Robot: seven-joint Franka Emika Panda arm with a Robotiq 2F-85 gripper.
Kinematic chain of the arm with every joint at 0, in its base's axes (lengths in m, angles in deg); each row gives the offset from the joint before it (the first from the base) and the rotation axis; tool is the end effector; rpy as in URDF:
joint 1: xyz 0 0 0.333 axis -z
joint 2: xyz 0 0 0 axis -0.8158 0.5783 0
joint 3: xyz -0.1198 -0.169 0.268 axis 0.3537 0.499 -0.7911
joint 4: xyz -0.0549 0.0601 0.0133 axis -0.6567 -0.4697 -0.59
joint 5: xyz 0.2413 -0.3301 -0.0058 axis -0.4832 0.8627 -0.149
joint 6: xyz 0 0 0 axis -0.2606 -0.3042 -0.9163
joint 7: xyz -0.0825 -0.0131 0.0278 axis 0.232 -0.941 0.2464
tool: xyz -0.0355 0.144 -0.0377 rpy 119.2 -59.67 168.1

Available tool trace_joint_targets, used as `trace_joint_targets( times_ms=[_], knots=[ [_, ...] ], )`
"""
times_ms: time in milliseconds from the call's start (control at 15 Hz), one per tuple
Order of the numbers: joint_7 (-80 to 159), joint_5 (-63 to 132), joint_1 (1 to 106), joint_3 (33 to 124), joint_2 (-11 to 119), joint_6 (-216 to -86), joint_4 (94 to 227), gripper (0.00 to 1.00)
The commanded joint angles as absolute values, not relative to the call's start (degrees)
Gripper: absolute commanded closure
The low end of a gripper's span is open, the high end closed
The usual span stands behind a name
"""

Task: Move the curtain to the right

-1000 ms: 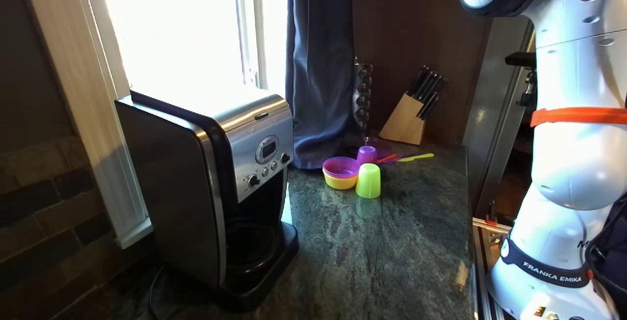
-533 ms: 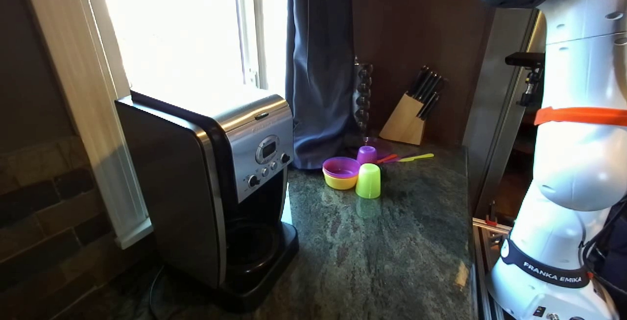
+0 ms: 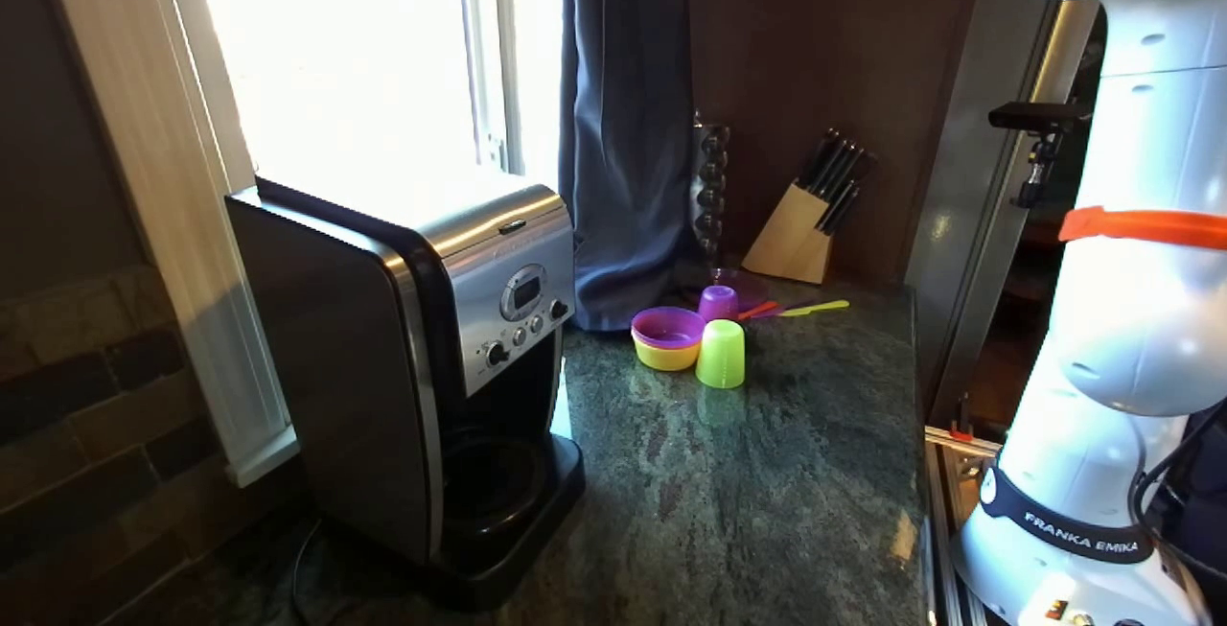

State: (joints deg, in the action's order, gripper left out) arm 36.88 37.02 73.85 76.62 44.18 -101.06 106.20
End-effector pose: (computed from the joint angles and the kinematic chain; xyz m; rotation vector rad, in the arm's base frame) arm 0.4703 -0.1962 0.9427 2.6930 -0.7384 0.9940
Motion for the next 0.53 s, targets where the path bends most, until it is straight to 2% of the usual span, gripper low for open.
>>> trace_joint_targets(
  times_ms=[0,467],
  knots=[
    [37.00,35.79,73.52,76.00,43.16,-99.19,107.29,0.00],
    [37.21,35.68,73.07,75.50,41.94,-95.93,109.67,0.00]
  ],
)
